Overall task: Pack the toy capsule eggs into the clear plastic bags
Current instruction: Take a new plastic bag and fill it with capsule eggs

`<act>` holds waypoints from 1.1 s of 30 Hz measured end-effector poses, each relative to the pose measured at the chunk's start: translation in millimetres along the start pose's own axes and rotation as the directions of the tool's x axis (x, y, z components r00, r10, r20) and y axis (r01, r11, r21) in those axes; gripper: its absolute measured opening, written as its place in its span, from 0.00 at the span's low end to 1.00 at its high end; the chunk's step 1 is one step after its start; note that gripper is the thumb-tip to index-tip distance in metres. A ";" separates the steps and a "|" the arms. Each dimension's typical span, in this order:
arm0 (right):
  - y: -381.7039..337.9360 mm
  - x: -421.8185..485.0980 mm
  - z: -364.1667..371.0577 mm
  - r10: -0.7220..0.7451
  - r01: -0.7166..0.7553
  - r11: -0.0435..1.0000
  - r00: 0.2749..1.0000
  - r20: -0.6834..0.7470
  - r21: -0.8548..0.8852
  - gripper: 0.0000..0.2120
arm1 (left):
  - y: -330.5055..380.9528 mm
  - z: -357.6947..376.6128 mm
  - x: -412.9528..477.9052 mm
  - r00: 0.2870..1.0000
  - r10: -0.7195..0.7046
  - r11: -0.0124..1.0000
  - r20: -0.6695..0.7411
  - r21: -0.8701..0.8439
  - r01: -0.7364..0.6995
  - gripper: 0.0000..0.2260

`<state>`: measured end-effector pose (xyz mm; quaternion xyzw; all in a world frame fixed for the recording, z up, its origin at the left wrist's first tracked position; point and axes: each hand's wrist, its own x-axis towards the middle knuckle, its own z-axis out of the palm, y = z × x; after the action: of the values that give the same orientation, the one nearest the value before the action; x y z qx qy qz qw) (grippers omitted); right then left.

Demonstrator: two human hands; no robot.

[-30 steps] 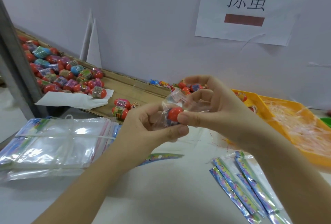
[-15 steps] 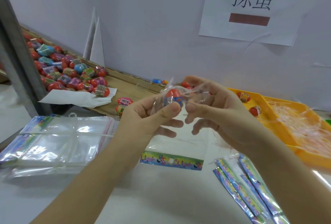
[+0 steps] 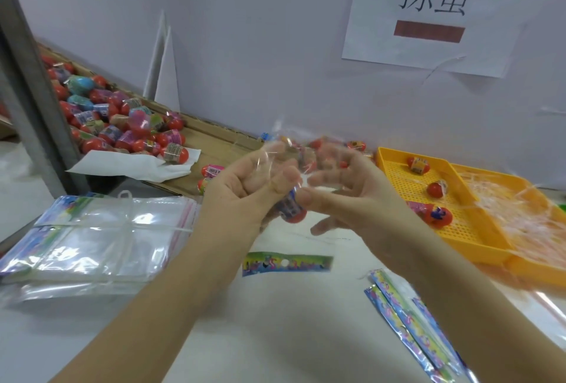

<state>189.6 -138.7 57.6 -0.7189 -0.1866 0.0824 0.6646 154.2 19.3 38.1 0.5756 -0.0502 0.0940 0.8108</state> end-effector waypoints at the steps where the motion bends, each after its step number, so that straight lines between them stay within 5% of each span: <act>1: 1.8 -0.1 1.0 -0.004 0.004 1.000 1.000 0.023 -0.007 0.31 | 0.4 -0.4 0.5 1.000 -0.009 1.000 0.020 -0.027 0.009 0.27; 5: 3.3 -1.0 3.2 -0.101 0.103 0.989 0.995 -0.023 0.105 0.12 | -2.1 -5.6 3.4 0.986 -0.156 0.987 0.052 0.034 0.154 0.26; 11: 0.5 17.8 -12.5 -0.050 0.078 0.976 0.989 -0.139 0.201 0.19 | 0.6 -12.2 10.0 0.982 -0.170 0.984 -0.078 -0.074 0.164 0.08; 13: 6.4 36.2 -25.7 -0.017 0.044 0.995 0.963 -0.268 0.094 0.10 | 2.2 -18.1 13.7 0.977 -0.148 0.986 -0.157 -0.097 0.134 0.09; 15: 19.2 58.6 -34.5 -0.035 -0.048 0.970 0.943 -0.331 -0.239 0.08 | 3.3 -21.5 16.2 0.970 -0.132 0.987 -0.205 -0.118 0.110 0.12; 17: 36.9 80.6 -38.9 -0.070 -0.121 0.786 0.957 -0.282 -0.607 0.15 | 2.4 -23.0 17.7 0.963 -0.148 0.985 -0.224 -0.125 0.122 0.16; 19: 54.2 99.0 -39.0 -0.009 -0.167 0.581 0.977 -0.212 -0.797 0.20 | 0.8 -23.7 18.3 0.961 -0.171 0.981 -0.218 -0.133 0.144 0.17; 21: 69.3 111.5 -36.7 0.030 -0.217 0.422 0.974 -0.225 -0.880 0.21 | -0.6 -24.9 19.4 0.963 -0.174 0.979 -0.205 -0.138 0.147 0.21; 25: 86.3 129.5 -33.0 -0.131 -0.219 0.100 0.964 -0.231 -0.970 0.23 | -5.3 -27.6 21.4 0.966 -0.166 0.983 -0.200 -0.115 0.145 0.23; 27: 89.9 137.2 -30.5 -0.141 -0.213 0.039 0.966 -0.216 -0.976 0.23 | -7.1 -28.1 21.0 0.970 -0.155 0.987 -0.185 -0.069 0.145 0.25; 30: 87.3 143.5 -24.3 -0.261 -0.227 0.179 0.927 -0.268 -0.957 0.20 | -9.5 -29.4 20.9 0.975 -0.117 0.992 -0.187 0.014 0.122 0.26; 33: 59.7 137.8 -13.4 -0.354 -0.013 0.805 0.791 -0.498 -0.593 0.17 | -11.5 -30.1 20.5 0.982 -0.049 0.992 -0.185 0.105 0.070 0.29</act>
<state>330.4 -101.8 18.0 -0.8512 -0.0552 -0.2663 0.4488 175.8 45.9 21.4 0.6102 0.0467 0.1244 0.7810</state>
